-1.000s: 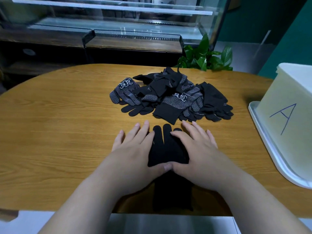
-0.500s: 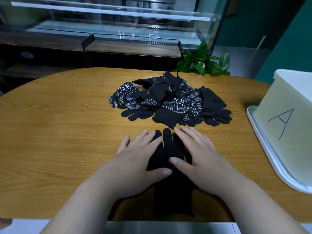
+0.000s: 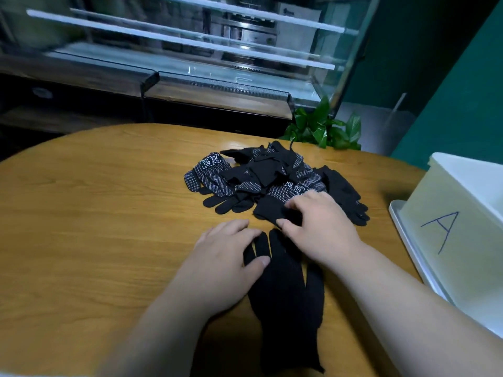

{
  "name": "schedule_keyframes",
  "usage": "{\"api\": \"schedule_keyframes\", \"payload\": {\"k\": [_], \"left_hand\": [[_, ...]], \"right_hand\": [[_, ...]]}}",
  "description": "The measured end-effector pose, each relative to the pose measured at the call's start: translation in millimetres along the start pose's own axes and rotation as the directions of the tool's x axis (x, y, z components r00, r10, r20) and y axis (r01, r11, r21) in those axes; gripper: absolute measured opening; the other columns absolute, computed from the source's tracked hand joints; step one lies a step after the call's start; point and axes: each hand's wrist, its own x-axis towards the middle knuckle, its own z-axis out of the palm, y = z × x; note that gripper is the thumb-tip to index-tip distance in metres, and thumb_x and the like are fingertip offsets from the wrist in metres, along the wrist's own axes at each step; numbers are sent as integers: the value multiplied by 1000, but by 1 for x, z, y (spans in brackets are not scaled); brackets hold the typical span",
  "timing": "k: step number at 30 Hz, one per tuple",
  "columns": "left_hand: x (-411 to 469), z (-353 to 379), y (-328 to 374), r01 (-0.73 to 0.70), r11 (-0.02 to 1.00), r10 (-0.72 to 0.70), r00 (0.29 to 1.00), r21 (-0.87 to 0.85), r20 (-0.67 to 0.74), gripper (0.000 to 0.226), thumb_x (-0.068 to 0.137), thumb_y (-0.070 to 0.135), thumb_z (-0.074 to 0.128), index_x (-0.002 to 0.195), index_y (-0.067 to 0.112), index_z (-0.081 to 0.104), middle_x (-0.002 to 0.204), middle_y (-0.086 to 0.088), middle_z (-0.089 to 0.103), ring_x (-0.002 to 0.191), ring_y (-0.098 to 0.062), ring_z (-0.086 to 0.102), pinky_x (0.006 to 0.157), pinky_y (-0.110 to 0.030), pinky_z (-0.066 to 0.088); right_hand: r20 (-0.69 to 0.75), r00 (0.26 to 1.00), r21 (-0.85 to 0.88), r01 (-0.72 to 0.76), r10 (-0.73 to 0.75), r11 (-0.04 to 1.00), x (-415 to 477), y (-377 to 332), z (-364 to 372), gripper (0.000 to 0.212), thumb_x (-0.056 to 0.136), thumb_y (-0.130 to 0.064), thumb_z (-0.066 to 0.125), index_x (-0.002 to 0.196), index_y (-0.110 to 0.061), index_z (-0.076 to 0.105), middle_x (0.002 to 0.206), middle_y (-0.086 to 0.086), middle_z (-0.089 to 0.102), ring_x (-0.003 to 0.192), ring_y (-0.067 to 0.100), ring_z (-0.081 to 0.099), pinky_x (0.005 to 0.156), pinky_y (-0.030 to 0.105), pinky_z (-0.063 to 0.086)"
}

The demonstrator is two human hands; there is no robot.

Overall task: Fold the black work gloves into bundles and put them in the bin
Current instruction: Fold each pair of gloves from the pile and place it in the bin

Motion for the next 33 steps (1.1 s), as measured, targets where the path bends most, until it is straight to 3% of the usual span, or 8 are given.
{"api": "schedule_keyframes", "payload": {"k": [4, 9, 11, 16, 22, 28, 30, 33], "left_hand": [[1, 1, 0, -1, 1000, 0, 999, -17, -53, 53, 95, 55, 49, 144, 37, 44, 155, 17, 31, 144, -4, 20, 120, -30, 16], [-1, 0, -2, -13, 999, 10, 995, -37, -99, 48, 95, 52, 51, 141, 36, 50, 153, 16, 36, 142, -4, 26, 119, -29, 18], [-1, -2, -2, -13, 999, 7, 993, -49, -115, 47, 95, 51, 51, 140, 36, 51, 152, 17, 37, 141, -4, 27, 118, -27, 18], [-3, -6, 0, -13, 994, -3, 989, -110, -149, 44, 96, 47, 53, 139, 36, 52, 149, 20, 40, 139, -1, 28, 115, -23, 19], [0, -4, 3, -3, 988, -18, 991, -154, -134, 45, 96, 46, 53, 140, 37, 49, 148, 22, 39, 138, 1, 29, 117, -28, 24], [-1, -4, 2, -5, 975, -27, 990, -223, -142, 45, 97, 46, 52, 141, 35, 48, 141, 25, 42, 135, 3, 32, 112, -21, 25], [-2, -4, 2, -11, 960, -34, 988, -280, -153, 49, 97, 49, 49, 144, 35, 44, 139, 27, 42, 134, 5, 33, 108, -19, 26], [-3, -5, 3, -8, 915, -63, 985, -402, -162, 65, 91, 66, 36, 150, 38, 33, 146, 25, 39, 135, 5, 33, 112, -27, 30]], "right_hand": [[106, 994, -41, -9, 13, 999, 21, -22, 8, 47, 88, -58, 61, 121, -24, 62, 117, 1, 58, 118, 24, 50, 101, 40, 44], [158, 985, -111, -50, 68, 993, 30, -30, 12, 21, 89, -29, 55, 106, -18, 61, 107, 3, 59, 109, 30, 55, 87, 39, 51], [108, 989, -85, -91, 100, 992, 31, -29, 8, 13, 88, -23, 51, 96, -17, 60, 100, 3, 61, 102, 30, 58, 80, 37, 51], [-61, 965, 178, -240, 255, 954, 29, -20, -20, 15, 91, -27, 51, 99, -27, 63, 93, -4, 64, 86, 22, 57, 68, 33, 47], [-207, 936, 341, -205, 286, 917, 31, 0, -59, 12, 97, -24, 59, 102, -28, 69, 97, -10, 67, 98, 19, 59, 78, 27, 40], [-248, 895, 656, -127, 372, 744, 35, 6, -94, 16, 92, -25, 64, 76, -24, 66, 78, -8, 68, 76, 15, 60, 79, 38, 51], [-213, 911, 777, -61, 353, 627, 35, 3, -106, 16, 87, -23, 65, 72, -20, 66, 74, 0, 67, 70, 18, 58, 74, 42, 51], [-109, 950, 926, -10, 293, 377, 33, -6, -120, 21, 85, -12, 62, 66, -20, 65, 68, 6, 65, 62, 21, 55, 62, 33, 42]]}}
